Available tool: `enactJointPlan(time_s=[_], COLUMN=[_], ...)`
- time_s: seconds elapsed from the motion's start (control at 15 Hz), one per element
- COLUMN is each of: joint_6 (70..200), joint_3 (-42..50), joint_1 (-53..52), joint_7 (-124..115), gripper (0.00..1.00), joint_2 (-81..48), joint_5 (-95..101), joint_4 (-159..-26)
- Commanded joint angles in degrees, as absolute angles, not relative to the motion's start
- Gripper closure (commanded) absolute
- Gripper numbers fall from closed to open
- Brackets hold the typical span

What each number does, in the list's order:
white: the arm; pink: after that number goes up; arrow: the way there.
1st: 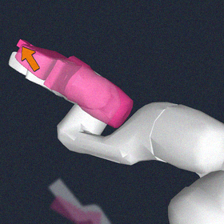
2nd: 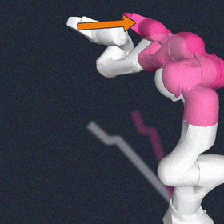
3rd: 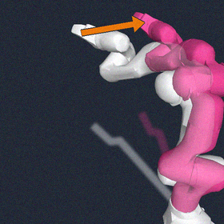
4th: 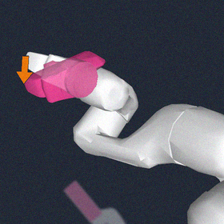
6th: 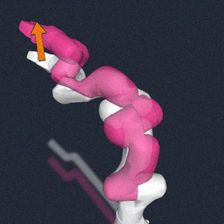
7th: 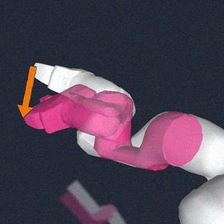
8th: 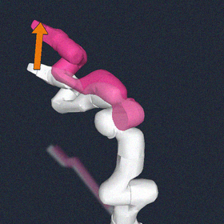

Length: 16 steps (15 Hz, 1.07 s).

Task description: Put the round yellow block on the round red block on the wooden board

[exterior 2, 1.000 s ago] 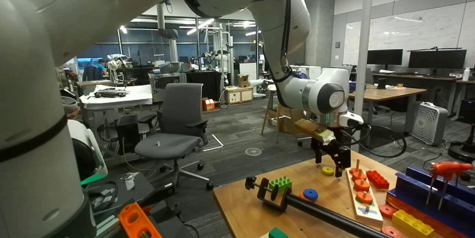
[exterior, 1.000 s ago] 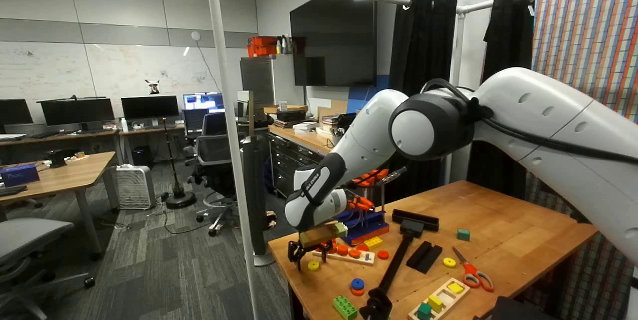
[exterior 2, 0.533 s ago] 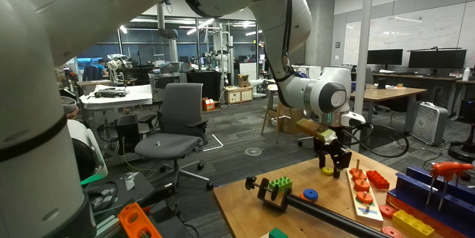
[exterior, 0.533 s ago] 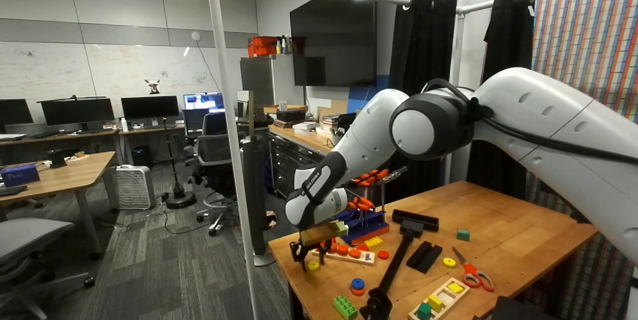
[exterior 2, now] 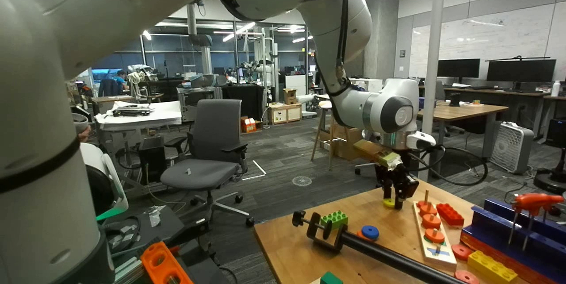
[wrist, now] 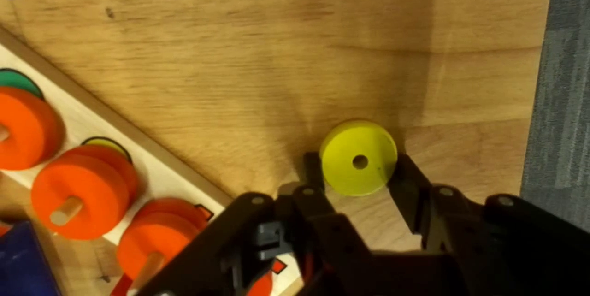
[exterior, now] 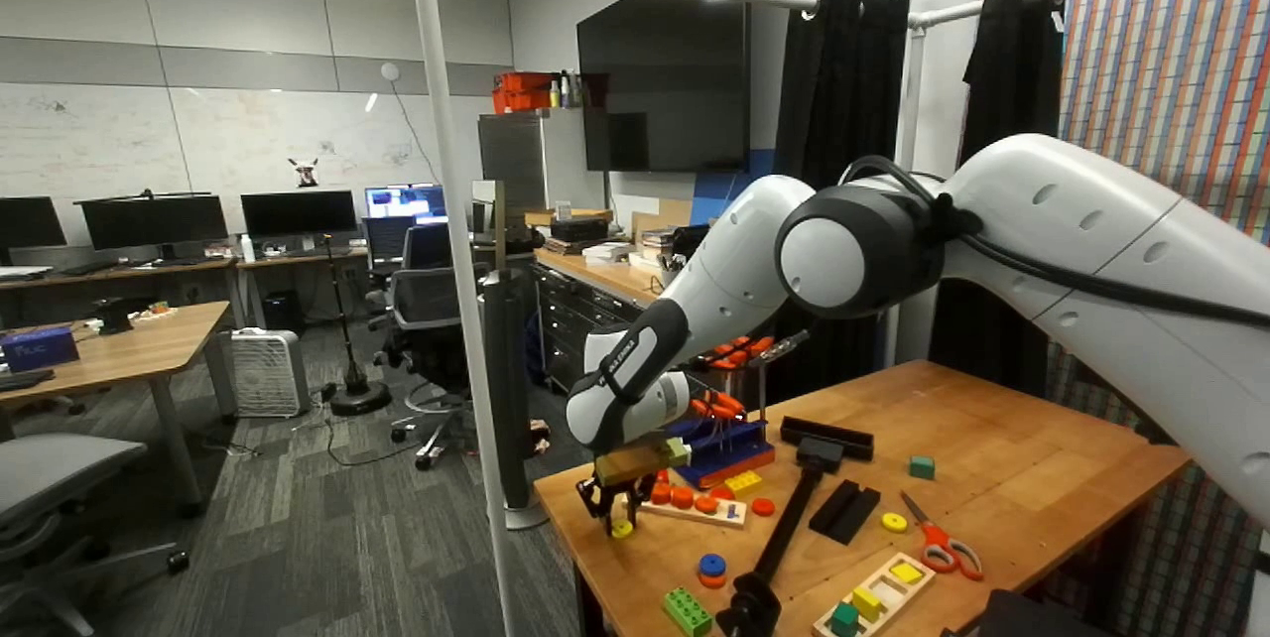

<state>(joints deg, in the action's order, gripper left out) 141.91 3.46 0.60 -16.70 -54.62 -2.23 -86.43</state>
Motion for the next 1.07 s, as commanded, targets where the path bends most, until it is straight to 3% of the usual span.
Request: enactJointPlan(time_s=[0.0, 1.0], joint_6=[140.55, 141.92], joint_3=[4.29, 7.92], joint_1=[0.64, 0.12], joint_7=[-15.83, -16.66], gripper=[0.78, 0.79], joint_2=[-54.08, -46.48], joint_5=[-2.91, -1.47], joint_4=[-85.48, -87.33])
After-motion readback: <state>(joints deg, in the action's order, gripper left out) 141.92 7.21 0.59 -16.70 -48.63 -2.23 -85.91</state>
